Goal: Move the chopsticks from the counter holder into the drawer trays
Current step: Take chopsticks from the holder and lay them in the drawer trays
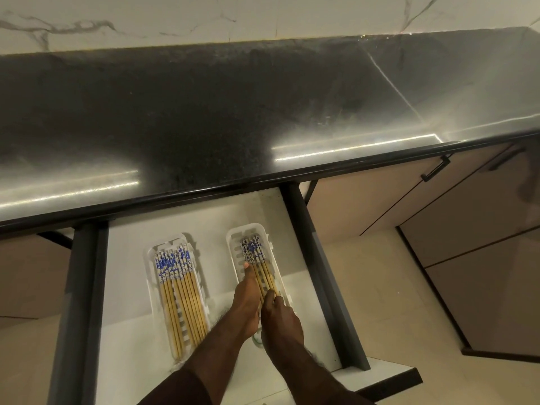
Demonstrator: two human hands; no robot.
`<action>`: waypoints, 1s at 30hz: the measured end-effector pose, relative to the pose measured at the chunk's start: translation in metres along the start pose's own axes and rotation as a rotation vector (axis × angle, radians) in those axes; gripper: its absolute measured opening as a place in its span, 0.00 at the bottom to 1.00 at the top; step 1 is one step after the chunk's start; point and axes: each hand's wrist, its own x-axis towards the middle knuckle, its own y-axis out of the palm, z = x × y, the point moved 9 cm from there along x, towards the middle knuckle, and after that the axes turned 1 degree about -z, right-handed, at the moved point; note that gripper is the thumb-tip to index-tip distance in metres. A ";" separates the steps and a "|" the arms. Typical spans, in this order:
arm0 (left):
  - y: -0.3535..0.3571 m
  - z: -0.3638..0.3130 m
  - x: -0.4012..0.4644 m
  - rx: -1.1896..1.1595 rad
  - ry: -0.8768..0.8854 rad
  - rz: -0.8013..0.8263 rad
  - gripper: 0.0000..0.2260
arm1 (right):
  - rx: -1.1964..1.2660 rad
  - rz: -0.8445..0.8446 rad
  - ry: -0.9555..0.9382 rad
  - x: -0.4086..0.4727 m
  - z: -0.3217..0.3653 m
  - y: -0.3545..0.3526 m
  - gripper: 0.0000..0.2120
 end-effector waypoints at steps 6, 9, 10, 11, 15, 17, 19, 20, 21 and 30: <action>-0.001 0.001 0.000 0.033 0.020 0.004 0.26 | 0.111 -0.001 0.044 -0.001 -0.006 0.005 0.19; -0.002 0.001 0.001 0.027 0.016 0.004 0.26 | 0.134 0.011 0.070 -0.002 -0.007 0.004 0.20; -0.002 0.001 0.001 0.024 0.015 0.004 0.26 | 0.152 0.005 0.089 -0.001 -0.009 0.004 0.21; -0.002 0.001 0.000 0.025 0.015 0.005 0.26 | 0.163 0.007 0.093 -0.001 -0.009 0.004 0.21; -0.002 0.001 -0.001 0.047 0.021 0.009 0.26 | 0.091 -0.002 0.059 0.000 -0.004 0.000 0.16; -0.002 0.001 -0.003 0.066 0.021 0.014 0.27 | 0.048 -0.005 0.048 0.001 -0.002 -0.003 0.14; -0.001 -0.001 -0.007 0.070 0.018 0.020 0.27 | 0.039 -0.026 0.021 0.000 0.000 -0.010 0.15; -0.001 -0.002 -0.009 0.066 0.017 0.024 0.27 | 0.046 -0.040 0.003 -0.001 0.002 -0.013 0.17; 0.000 -0.004 -0.011 0.061 0.019 0.029 0.26 | 0.053 -0.048 -0.012 -0.001 0.004 -0.016 0.19; 0.000 -0.030 -0.043 0.122 0.077 0.067 0.29 | 0.131 -0.172 0.000 0.001 0.010 -0.073 0.19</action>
